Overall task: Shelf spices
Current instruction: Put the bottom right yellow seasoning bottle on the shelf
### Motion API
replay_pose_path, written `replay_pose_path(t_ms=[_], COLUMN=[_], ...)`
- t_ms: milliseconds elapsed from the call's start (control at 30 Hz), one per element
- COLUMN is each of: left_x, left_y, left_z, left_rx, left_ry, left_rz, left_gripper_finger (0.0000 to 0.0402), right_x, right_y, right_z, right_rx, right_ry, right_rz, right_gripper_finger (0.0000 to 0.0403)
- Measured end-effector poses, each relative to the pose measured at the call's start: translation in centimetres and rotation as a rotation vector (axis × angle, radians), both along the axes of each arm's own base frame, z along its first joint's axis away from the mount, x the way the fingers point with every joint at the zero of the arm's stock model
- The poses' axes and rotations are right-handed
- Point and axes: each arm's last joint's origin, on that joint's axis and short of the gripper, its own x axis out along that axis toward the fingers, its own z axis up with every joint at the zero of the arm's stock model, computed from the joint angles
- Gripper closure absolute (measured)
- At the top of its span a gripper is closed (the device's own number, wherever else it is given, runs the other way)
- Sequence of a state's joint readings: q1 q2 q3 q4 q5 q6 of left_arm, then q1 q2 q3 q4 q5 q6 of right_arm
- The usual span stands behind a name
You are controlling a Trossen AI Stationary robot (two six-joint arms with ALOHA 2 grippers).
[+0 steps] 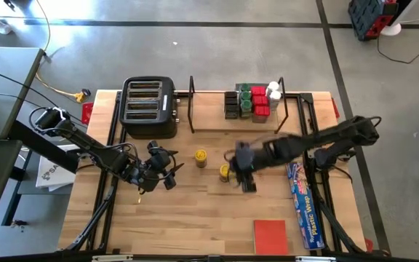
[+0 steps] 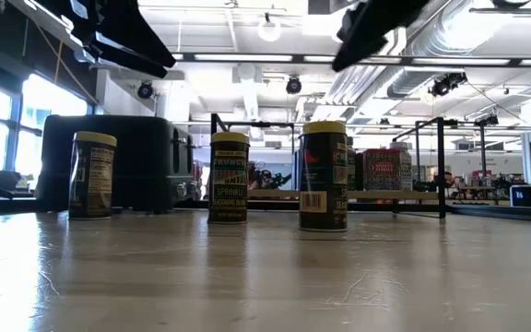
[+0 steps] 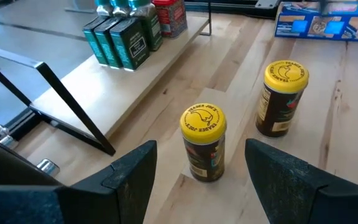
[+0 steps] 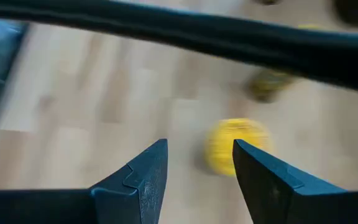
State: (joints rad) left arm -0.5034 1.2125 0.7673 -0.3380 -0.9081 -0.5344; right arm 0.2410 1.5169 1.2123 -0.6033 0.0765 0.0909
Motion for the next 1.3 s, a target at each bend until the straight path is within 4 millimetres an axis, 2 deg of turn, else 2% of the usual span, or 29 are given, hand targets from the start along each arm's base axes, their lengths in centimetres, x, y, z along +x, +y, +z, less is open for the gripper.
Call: replay_pose_path(t_ms=[100, 167, 267, 367, 467, 567, 733, 867, 1133, 1300], left_x=[0.0, 0.0, 0.0, 0.0, 0.0, 0.1, 0.1, 0.2, 0.7, 0.9], left_y=[0.0, 0.0, -0.1, -0.1, -0.3, -0.3, -0.3, -0.4, -1.0, -1.2], left_z=[0.0, 0.0, 0.0, -0.1, -0.2, -0.2, -0.2, -0.5, -1.6, -2.1], left_rx=[0.005, 0.004, -0.024, -0.060, -0.087, -0.103, -0.128, -0.135, -0.139, -0.131], left_ry=[0.003, 0.004, 0.008, 0.004, 0.007, 0.006, 0.002, 0.015, 0.062, 0.081], left_rz=[-0.003, -0.004, -0.020, -0.025, -0.033, -0.038, -0.035, -0.041, -0.060, -0.064], left_gripper_finger=[0.0161, 0.0161, 0.0161, 0.0161, 0.0161, 0.0161, 0.0161, 0.0161, 0.0161, 0.0161], right_x=[-0.5, -0.3, 0.3, 1.0, 1.8, 2.8, 4.8, 5.9, 6.5, 7.0], right_y=[1.7, 2.2, 2.1, 1.0, -0.2, -1.0, -1.2, -1.4, -1.4, -1.4], right_z=[-2.1, -2.6, -2.3, -1.3, -0.1, 0.1, -1.3, -2.7, -4.8, -5.9], right_rx=[0.037, 0.019, -0.007, -0.031, -0.071, -0.112, -0.158, -0.171, -0.187, -0.159], right_ry=[-0.023, -0.046, -0.067, -0.037, 0.003, 0.054, 0.148, 0.253, 0.339, 0.364], right_rz=[0.031, 0.072, 0.101, 0.110, 0.114, 0.133, 0.174, 0.181, 0.173, 0.150], right_gripper_finger=[0.0227, 0.0227, 0.0224, 0.0210, 0.0179, 0.0138, 0.0070, 0.0038, 0.0034, 0.0076])
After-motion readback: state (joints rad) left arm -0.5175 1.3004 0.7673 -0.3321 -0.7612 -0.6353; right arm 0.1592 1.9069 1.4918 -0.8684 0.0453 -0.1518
